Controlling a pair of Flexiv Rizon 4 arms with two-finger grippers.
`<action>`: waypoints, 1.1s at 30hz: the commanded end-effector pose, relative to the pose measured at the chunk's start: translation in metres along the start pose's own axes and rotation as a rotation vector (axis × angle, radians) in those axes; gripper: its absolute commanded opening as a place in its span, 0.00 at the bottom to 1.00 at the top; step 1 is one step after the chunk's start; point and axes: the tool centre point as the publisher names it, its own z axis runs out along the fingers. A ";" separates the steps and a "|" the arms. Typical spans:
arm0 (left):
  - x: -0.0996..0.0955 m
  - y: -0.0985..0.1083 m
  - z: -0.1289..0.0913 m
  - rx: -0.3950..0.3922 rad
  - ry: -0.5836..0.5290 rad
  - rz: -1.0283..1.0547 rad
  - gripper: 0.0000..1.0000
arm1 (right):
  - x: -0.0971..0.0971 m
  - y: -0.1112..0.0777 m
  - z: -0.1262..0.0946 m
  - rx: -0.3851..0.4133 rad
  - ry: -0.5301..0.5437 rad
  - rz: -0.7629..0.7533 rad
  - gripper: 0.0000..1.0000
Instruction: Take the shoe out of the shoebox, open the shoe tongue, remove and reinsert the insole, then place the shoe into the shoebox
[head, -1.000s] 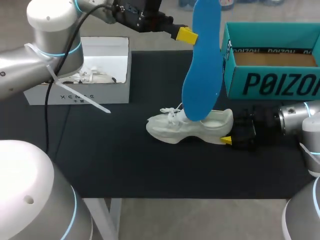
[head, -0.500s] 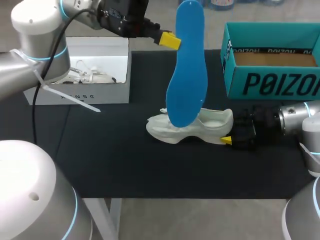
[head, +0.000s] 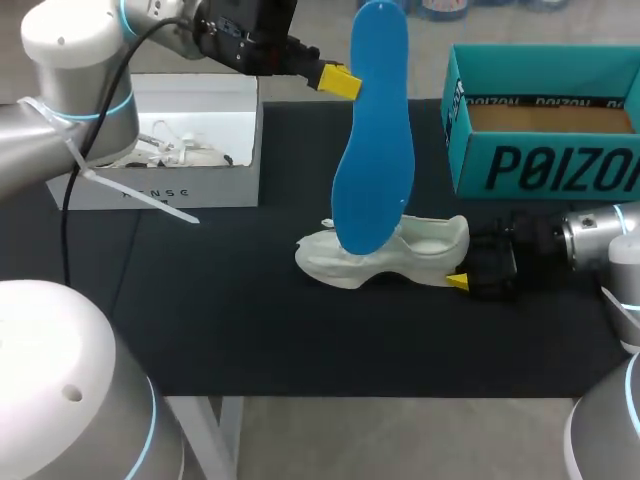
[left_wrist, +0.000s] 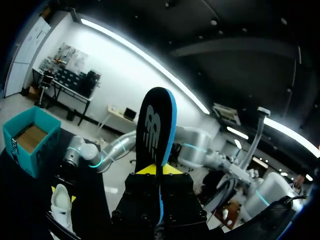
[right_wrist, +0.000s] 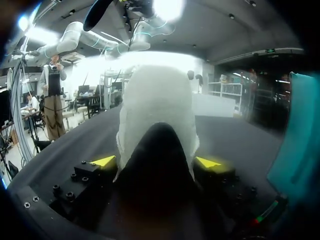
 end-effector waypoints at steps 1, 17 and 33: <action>0.000 0.001 0.000 0.001 0.000 0.001 0.00 | 0.011 0.003 -0.023 0.014 -0.044 -0.006 1.00; 0.000 0.001 0.000 0.001 0.000 0.001 0.00 | 0.007 0.064 -0.109 0.483 -0.053 -0.094 1.00; 0.000 0.001 0.000 0.001 0.000 0.001 0.00 | -0.001 0.091 -0.092 0.968 -0.026 -0.100 1.00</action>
